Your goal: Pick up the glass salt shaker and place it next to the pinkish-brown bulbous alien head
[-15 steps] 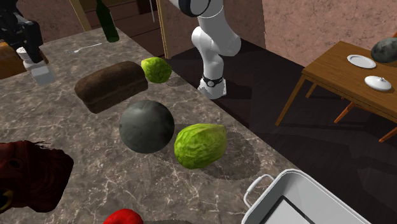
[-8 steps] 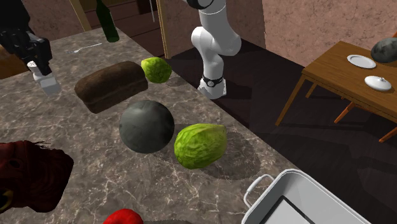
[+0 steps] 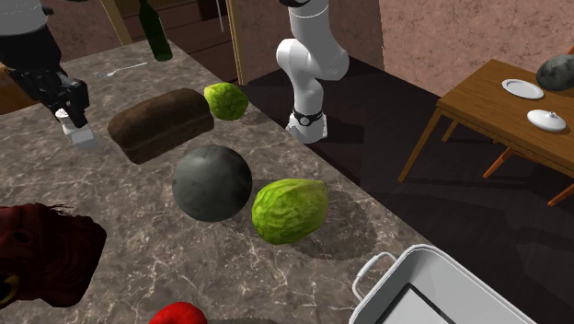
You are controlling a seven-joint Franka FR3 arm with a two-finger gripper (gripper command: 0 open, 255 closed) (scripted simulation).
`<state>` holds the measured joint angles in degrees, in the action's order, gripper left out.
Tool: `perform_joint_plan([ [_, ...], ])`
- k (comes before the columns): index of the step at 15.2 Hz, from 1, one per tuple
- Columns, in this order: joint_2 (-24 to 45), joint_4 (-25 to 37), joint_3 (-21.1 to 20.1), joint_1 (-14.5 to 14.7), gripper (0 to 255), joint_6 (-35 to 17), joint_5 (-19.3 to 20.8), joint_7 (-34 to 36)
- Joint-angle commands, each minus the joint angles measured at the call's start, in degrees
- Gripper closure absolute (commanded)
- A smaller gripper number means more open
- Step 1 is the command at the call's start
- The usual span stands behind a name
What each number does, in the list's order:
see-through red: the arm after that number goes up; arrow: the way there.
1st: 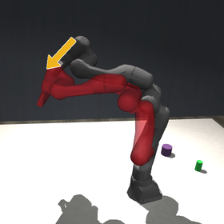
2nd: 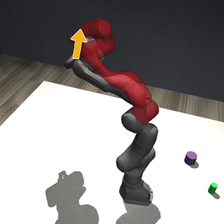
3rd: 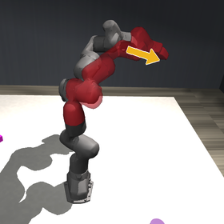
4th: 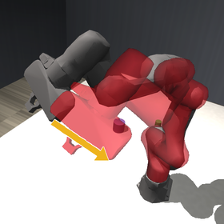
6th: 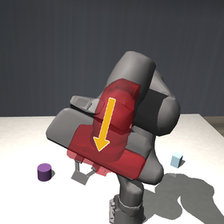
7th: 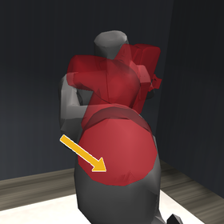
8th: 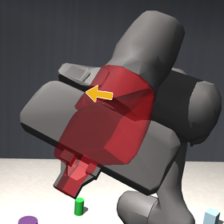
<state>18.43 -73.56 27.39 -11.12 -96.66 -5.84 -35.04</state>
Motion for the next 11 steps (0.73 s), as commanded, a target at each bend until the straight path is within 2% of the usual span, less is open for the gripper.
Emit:
perform_joint_plan([
  [1, -0.87, -2.65, 0.0, 0.45, 255, -1.87, 0.4, 0.15],
  [11, -2.07, -12.03, -0.17, 1.45, 255, -10.12, 0.94, 0.5],
])
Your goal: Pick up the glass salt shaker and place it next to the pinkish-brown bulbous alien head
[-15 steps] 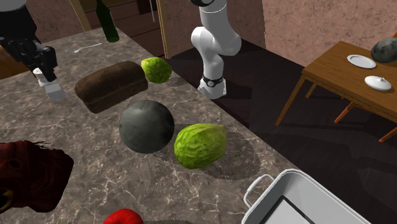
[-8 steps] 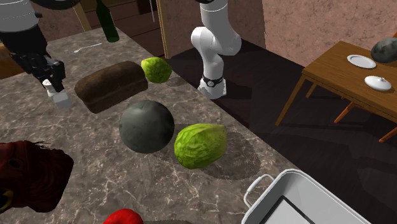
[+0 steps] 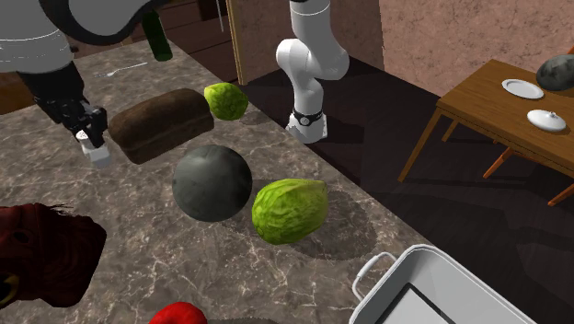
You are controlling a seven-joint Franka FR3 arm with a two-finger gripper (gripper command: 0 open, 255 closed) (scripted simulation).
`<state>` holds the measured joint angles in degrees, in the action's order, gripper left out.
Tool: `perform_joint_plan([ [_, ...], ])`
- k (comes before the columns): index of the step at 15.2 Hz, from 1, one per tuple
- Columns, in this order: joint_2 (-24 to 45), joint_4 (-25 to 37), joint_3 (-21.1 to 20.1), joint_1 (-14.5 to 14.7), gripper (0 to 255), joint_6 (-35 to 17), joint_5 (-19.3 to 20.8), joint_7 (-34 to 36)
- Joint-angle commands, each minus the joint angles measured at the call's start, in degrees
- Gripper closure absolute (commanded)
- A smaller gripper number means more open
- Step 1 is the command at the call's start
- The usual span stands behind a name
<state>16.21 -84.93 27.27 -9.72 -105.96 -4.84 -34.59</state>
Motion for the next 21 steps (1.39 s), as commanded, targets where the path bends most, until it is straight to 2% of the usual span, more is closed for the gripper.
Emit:
perform_joint_plan([
  [1, 0.13, -1.46, -0.07, 0.11, 255, -1.61, -0.06, 0.06],
  [21, 2.59, -13.74, -0.83, 0.29, 255, -16.08, -1.52, -0.54],
])
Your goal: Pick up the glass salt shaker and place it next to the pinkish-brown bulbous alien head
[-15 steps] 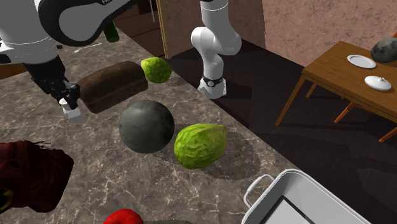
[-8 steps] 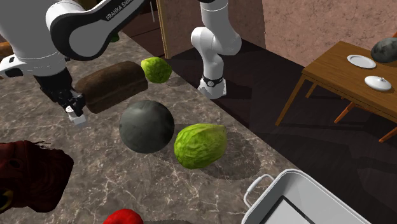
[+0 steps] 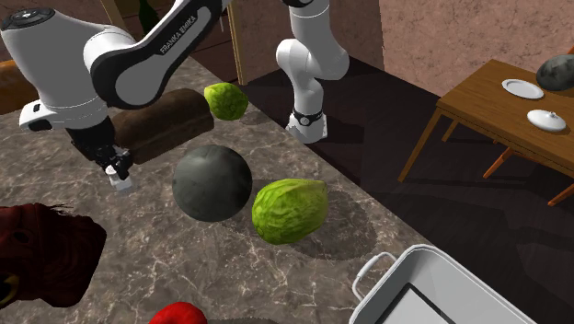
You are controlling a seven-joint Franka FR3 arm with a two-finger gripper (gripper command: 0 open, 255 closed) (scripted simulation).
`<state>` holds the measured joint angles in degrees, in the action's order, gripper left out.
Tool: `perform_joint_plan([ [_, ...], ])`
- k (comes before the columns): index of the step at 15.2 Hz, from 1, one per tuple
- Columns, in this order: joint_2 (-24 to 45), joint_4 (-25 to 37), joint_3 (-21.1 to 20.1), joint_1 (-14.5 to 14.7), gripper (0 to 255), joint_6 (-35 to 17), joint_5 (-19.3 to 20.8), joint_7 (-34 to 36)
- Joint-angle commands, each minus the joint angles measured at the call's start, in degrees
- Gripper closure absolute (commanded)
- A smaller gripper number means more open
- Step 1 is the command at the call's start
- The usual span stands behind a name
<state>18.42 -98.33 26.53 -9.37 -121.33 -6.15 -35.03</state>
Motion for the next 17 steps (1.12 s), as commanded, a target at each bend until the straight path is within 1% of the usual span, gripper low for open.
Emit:
perform_joint_plan([
  [1, 0.63, -0.79, -0.15, -0.09, 255, -1.38, -0.35, -0.17],
  [9, 2.9, -3.74, -0.74, -0.46, 255, -6.39, -1.65, -0.83],
  [16, 2.9, -3.74, -0.74, -0.46, 255, -6.39, -1.65, -0.83],
  [17, 2.9, -3.74, -0.74, -0.46, 0, -6.39, -1.65, -0.83],
])
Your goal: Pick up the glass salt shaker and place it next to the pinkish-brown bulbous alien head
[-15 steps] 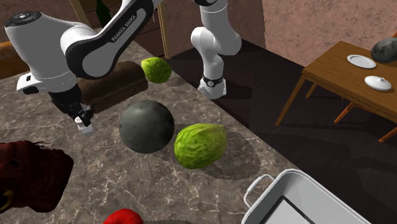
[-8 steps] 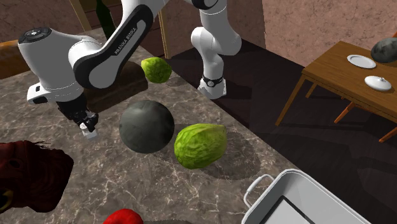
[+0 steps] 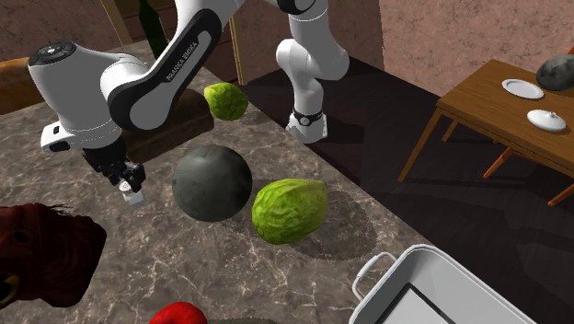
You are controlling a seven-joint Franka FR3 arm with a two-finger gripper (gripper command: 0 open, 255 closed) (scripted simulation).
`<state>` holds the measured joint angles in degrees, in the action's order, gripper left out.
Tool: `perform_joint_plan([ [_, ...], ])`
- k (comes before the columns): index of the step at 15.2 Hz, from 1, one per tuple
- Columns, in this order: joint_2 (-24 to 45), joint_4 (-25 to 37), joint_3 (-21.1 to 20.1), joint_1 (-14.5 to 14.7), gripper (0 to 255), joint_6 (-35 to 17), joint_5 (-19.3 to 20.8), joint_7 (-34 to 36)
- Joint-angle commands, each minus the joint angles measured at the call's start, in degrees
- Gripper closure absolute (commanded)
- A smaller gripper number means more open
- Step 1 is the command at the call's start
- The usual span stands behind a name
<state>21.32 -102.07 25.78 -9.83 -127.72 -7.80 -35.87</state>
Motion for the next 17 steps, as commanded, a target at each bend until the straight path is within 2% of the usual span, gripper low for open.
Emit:
perform_joint_plan([
  [1, 0.0, 0.0, 0.0, 0.0, 0, 0.0, 0.0, 0.0],
  [5, 0.0, 0.0, 0.0, 0.0, 0, 0.0, 0.0, 0.0],
  [9, -3.79, 2.31, 0.81, 0.99, 0, 5.76, 2.07, 1.3],
  [17, -3.79, 2.31, 0.8, 0.98, 0, 5.76, 2.08, 1.3],
])
